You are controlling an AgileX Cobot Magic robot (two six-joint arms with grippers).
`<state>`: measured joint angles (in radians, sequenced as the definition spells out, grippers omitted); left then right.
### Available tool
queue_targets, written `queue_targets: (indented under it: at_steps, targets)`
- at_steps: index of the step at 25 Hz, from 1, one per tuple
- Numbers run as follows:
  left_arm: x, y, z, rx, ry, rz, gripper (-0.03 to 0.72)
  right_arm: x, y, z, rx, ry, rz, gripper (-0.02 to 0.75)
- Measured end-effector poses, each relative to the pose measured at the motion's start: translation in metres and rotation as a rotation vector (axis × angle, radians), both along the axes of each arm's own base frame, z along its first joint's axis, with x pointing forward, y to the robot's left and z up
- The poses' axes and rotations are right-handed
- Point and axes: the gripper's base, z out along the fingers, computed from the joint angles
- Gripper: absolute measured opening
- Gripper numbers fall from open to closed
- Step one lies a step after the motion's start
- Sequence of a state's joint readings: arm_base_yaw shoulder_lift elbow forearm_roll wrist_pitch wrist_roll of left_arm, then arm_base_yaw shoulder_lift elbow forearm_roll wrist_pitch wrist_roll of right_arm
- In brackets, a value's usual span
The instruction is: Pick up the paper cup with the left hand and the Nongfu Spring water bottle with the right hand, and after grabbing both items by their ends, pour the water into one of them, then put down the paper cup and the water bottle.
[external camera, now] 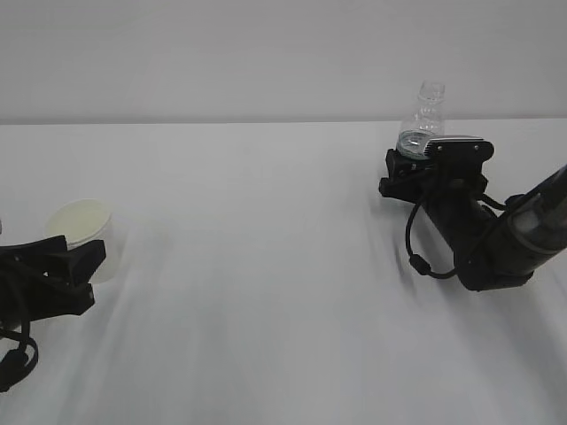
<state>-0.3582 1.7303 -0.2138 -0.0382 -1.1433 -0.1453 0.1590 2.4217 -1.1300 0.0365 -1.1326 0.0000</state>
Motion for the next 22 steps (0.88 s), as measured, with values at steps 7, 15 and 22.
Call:
queue_targets:
  at_steps: [7, 15, 22]
  targets:
    - [0.0, 0.0, 0.0, 0.0, 0.0, 0.0, 0.376, 0.0001, -0.0005, 0.0, 0.002, 0.0, -0.006, 0.489]
    - [0.0, 0.0, 0.0, 0.0, 0.0, 0.0, 0.375, 0.0001, -0.0007, 0.0, 0.003, 0.0, -0.008, 0.385]
    - [0.0, 0.0, 0.0, 0.0, 0.0, 0.0, 0.37, 0.0001, -0.0007, -0.0001, -0.002, 0.001, -0.007, 0.37]
